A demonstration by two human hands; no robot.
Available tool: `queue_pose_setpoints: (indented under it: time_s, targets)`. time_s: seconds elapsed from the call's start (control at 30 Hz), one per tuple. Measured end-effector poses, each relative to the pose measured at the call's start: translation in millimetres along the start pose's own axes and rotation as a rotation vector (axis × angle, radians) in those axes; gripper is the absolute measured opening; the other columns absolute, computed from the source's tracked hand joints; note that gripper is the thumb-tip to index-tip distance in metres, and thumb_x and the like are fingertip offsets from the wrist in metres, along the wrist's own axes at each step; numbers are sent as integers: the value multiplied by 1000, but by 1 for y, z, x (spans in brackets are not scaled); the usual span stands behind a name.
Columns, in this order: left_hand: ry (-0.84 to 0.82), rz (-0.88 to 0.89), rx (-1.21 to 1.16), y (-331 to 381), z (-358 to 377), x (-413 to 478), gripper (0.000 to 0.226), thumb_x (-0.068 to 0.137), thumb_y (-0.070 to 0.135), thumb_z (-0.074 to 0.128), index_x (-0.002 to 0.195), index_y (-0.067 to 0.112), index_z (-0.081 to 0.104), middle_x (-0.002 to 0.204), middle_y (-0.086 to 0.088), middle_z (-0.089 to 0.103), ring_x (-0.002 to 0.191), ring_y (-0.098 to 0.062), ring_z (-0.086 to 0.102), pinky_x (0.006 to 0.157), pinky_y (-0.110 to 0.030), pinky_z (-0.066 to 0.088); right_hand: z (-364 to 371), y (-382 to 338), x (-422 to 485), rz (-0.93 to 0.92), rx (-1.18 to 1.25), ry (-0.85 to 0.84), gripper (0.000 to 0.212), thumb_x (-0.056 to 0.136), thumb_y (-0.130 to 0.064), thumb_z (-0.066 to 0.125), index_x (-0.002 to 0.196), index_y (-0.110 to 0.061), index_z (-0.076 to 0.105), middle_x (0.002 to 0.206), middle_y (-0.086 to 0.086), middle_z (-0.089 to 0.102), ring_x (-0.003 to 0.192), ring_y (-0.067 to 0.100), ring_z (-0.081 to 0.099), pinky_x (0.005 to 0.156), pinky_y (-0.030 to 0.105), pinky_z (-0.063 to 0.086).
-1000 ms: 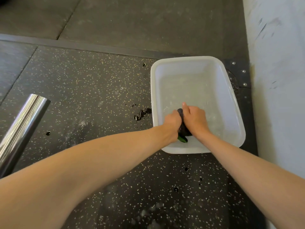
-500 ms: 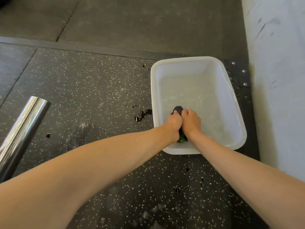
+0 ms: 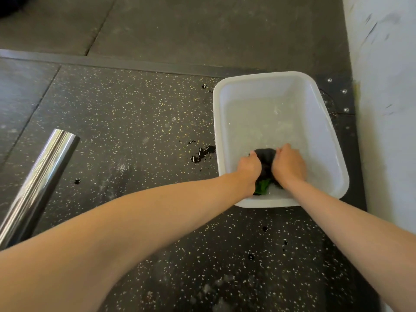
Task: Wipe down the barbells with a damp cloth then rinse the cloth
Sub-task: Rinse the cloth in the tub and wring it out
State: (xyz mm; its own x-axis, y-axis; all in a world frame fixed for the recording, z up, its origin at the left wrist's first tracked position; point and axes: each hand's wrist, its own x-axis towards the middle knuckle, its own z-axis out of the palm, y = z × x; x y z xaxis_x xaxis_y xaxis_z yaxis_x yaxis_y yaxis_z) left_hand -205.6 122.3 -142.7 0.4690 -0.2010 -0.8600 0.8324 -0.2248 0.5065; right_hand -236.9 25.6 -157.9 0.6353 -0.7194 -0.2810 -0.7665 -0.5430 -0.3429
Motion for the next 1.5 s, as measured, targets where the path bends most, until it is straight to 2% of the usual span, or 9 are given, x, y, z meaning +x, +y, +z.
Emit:
queue_pose_setpoints:
  time_s: [0.2, 0.37, 0.57, 0.67, 0.83, 0.97, 1.23, 1.4, 1.5]
  targets:
    - [-114, 67, -49, 16, -9, -22, 48, 108, 46, 30, 121, 13, 63, 106, -9, 68, 97, -19, 64, 90, -35, 55, 4, -35, -26, -139, 569, -113, 44, 108, -31, 38, 73, -8, 53, 70, 5, 57, 66, 19, 52, 63, 36, 41]
    - [-58, 171, 181, 13, 0, -36, 48, 108, 45, 35, 122, 8, 62, 97, -4, 66, 82, -11, 58, 64, -21, 43, -17, -7, 8, -321, 161, -54, 56, 109, -41, 32, 66, -12, 51, 64, 6, 55, 66, 29, 56, 63, 39, 38]
    - [72, 73, 63, 5, 7, -33, 41, 106, 32, 40, 143, 16, 47, 132, -8, 56, 118, -25, 53, 107, -39, 44, -20, 15, 14, -28, -38, 160, 41, 110, -40, 29, 113, -7, 54, 105, 16, 61, 91, 32, 58, 76, 43, 45]
    - [-20, 0, -92, 12, 2, -33, 36, 104, 31, 40, 129, 15, 60, 124, -10, 63, 113, -27, 58, 104, -42, 49, -3, 0, 0, 30, -101, 45, 37, 109, -33, 32, 120, -5, 53, 118, 22, 60, 104, 39, 60, 85, 47, 48]
    - [-74, 66, -120, 18, -3, -26, 32, 107, 36, 36, 97, 19, 61, 94, -3, 63, 90, -17, 61, 92, -35, 50, 11, -33, -23, -185, 360, -123, 38, 104, -24, 41, 69, -15, 50, 67, -1, 54, 66, 21, 50, 61, 34, 33]
    - [2, 264, 208, 25, -12, -33, 39, 104, 46, 44, 92, 13, 62, 85, -4, 64, 79, -19, 62, 65, -30, 51, -21, -19, -5, -295, 285, -49, 50, 105, -28, 43, 57, -18, 47, 56, 0, 49, 54, 15, 46, 54, 23, 33]
    - [196, 138, 103, 8, -13, -28, 36, 108, 27, 35, 125, 5, 57, 97, -5, 56, 93, -23, 48, 79, -30, 40, -16, 6, 5, 42, -41, 106, 39, 108, -38, 37, 124, -5, 49, 117, 19, 58, 102, 36, 59, 79, 46, 46]
    - [-23, -26, -124, 19, -8, -29, 35, 105, 33, 37, 113, 13, 65, 116, -9, 68, 107, -26, 63, 100, -40, 51, 15, -37, -22, -76, 375, -151, 33, 107, -32, 40, 87, -7, 52, 80, 7, 60, 77, 27, 57, 62, 37, 39]
    - [1, 102, 13, 24, -18, -26, 45, 107, 43, 33, 99, 15, 67, 99, -7, 70, 90, -22, 65, 86, -39, 56, -1, -46, -28, -188, 582, -105, 45, 106, -30, 45, 65, -10, 46, 59, 1, 48, 58, 15, 44, 59, 33, 36]
